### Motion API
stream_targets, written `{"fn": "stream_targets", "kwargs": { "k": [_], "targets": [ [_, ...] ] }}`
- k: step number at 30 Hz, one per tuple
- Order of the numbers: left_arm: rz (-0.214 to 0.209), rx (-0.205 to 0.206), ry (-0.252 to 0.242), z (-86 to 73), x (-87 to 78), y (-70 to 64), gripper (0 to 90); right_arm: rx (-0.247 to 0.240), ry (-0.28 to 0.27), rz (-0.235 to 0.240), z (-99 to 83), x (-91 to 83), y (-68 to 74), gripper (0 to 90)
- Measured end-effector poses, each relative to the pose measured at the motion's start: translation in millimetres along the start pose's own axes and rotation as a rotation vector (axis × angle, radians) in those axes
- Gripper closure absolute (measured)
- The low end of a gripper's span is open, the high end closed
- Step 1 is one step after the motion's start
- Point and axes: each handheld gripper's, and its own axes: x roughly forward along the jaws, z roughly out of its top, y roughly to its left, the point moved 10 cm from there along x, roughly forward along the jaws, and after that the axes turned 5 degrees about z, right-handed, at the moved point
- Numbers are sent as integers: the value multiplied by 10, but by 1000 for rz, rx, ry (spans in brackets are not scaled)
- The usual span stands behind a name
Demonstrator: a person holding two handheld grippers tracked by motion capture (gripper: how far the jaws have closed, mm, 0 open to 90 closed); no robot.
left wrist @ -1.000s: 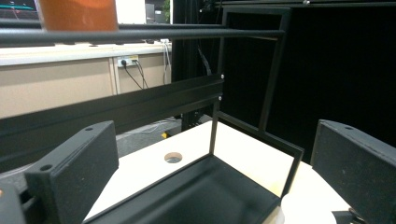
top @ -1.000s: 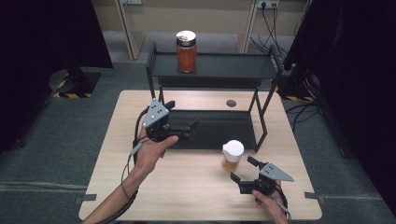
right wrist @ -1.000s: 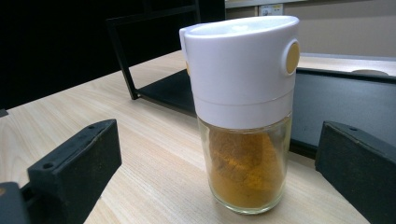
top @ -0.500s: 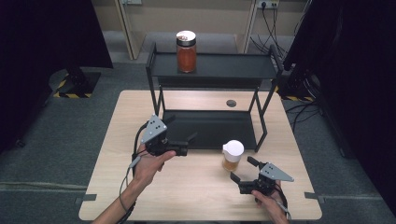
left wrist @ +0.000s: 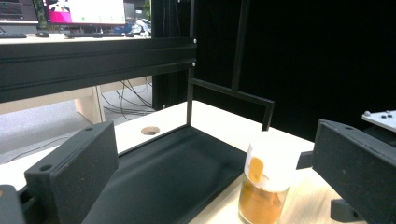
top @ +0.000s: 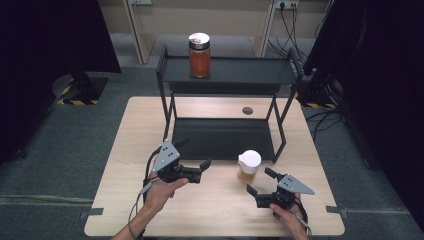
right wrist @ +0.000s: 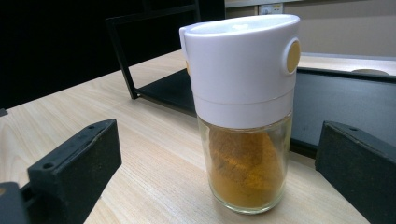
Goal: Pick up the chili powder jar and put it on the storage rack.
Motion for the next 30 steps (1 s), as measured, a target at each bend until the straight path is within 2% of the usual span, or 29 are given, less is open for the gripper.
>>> {"fn": "stream_targets", "kwargs": {
  "k": [5,14,22,30],
  "targets": [
    [-5,8,0,-119,-25,-26,3,-2,-1,1,2,-1,3,8],
    [-9,-7,9,-354,-56,-26,3,-2,-1,-1,1,0,4,8],
    [-10,9,18,-529,-113,-38,3,1,-2,-2,1,-2,3,8],
    [-3,-10,16,-695,-155,-46,3,3,-2,1,-4,2,-4,8]
  ]
}}
